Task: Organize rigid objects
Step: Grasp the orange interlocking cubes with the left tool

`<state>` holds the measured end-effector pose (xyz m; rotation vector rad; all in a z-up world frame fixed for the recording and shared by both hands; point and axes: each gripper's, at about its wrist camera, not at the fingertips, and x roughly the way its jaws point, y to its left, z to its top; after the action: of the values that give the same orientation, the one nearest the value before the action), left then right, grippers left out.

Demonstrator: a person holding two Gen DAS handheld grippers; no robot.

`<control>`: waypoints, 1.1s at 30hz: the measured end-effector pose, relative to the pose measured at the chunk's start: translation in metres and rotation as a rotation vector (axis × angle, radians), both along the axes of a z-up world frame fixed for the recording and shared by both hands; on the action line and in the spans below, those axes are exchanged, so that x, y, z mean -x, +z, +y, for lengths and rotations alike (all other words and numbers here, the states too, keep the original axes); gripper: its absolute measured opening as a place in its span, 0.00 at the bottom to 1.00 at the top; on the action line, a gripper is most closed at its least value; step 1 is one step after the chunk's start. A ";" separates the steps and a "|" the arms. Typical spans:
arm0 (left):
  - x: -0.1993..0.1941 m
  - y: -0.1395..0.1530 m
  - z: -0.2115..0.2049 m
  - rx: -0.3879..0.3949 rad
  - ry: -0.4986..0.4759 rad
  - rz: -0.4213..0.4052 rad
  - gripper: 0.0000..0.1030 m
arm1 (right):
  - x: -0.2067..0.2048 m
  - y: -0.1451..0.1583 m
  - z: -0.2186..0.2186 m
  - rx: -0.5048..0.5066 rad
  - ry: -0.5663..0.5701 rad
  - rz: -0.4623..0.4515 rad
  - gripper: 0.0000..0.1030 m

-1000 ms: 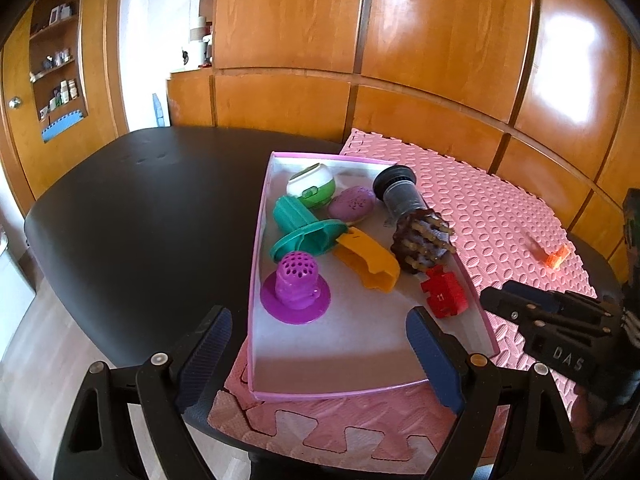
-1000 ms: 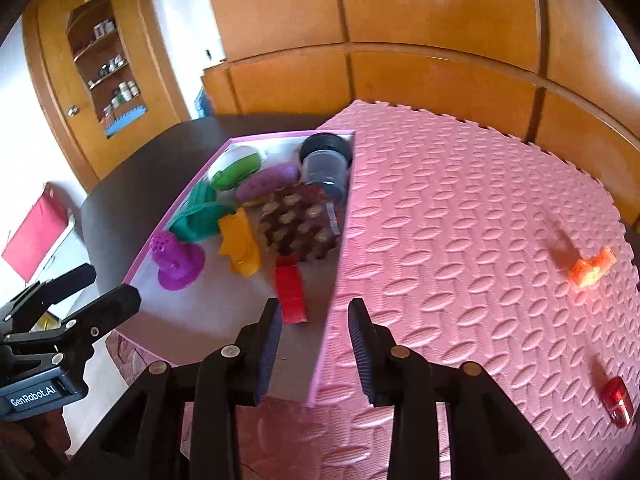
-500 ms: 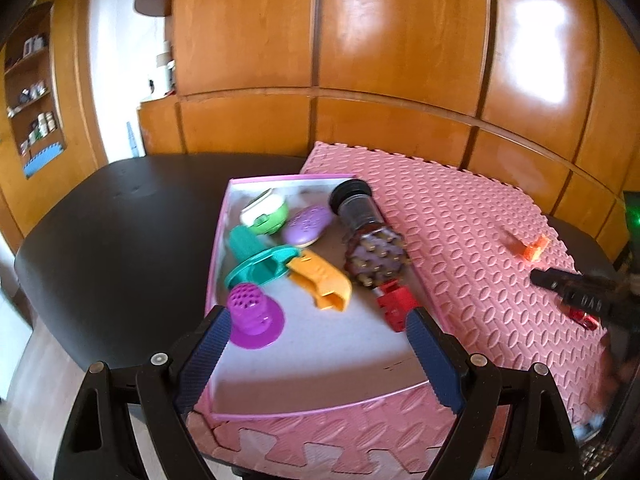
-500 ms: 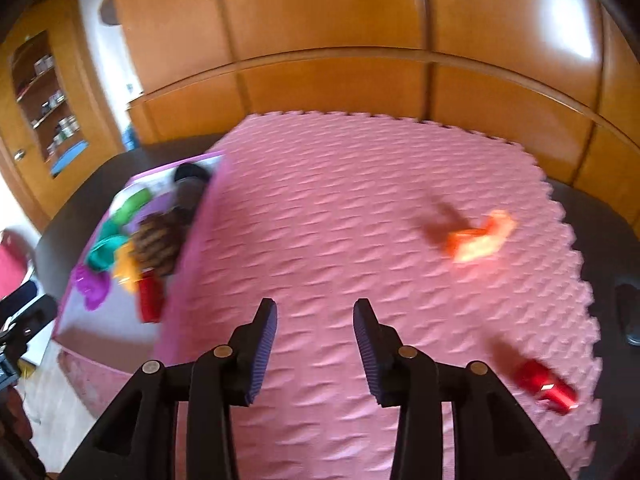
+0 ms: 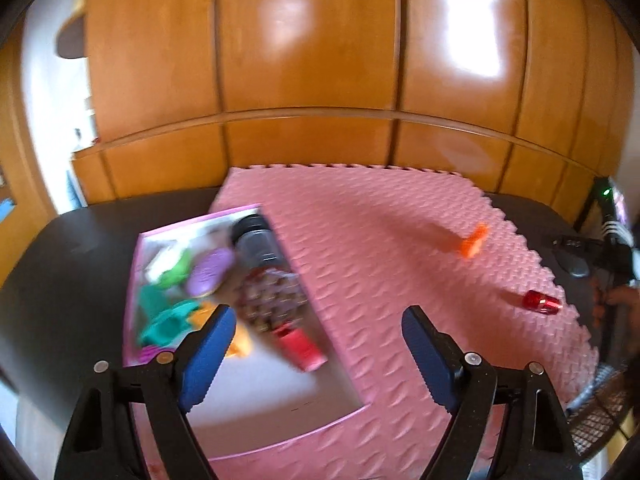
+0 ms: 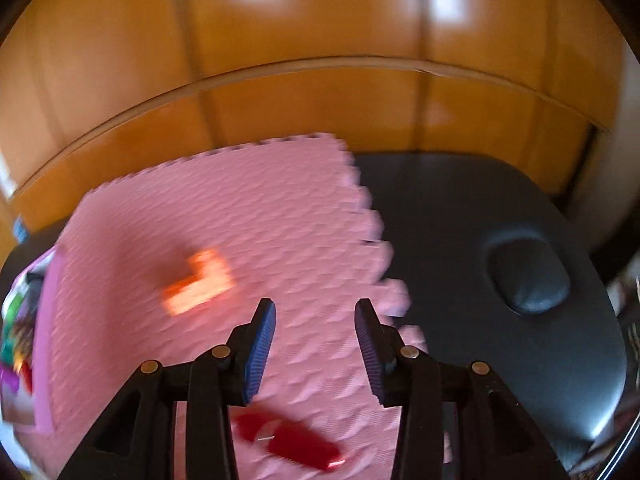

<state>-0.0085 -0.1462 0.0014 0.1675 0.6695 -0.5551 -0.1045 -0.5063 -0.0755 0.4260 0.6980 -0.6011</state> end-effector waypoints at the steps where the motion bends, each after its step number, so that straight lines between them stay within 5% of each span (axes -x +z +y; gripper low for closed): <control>1: -0.002 0.000 -0.006 0.001 -0.014 0.013 0.83 | 0.004 -0.004 -0.010 -0.051 -0.034 -0.007 0.40; 8: -0.011 -0.009 -0.069 -0.026 -0.156 0.083 0.83 | 0.019 -0.011 -0.034 -0.193 -0.101 -0.089 0.40; 20: -0.038 -0.038 -0.193 -0.079 -0.364 0.091 0.77 | 0.014 -0.009 -0.027 -0.200 -0.054 -0.105 0.40; 33: -0.077 -0.081 -0.288 -0.164 -0.443 0.133 0.65 | 0.007 -0.013 -0.028 -0.256 -0.009 -0.106 0.40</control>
<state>0.0682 -0.4340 -0.0791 0.4417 0.8133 -0.9424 -0.1119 -0.5345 -0.0882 0.6945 0.6742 -0.4955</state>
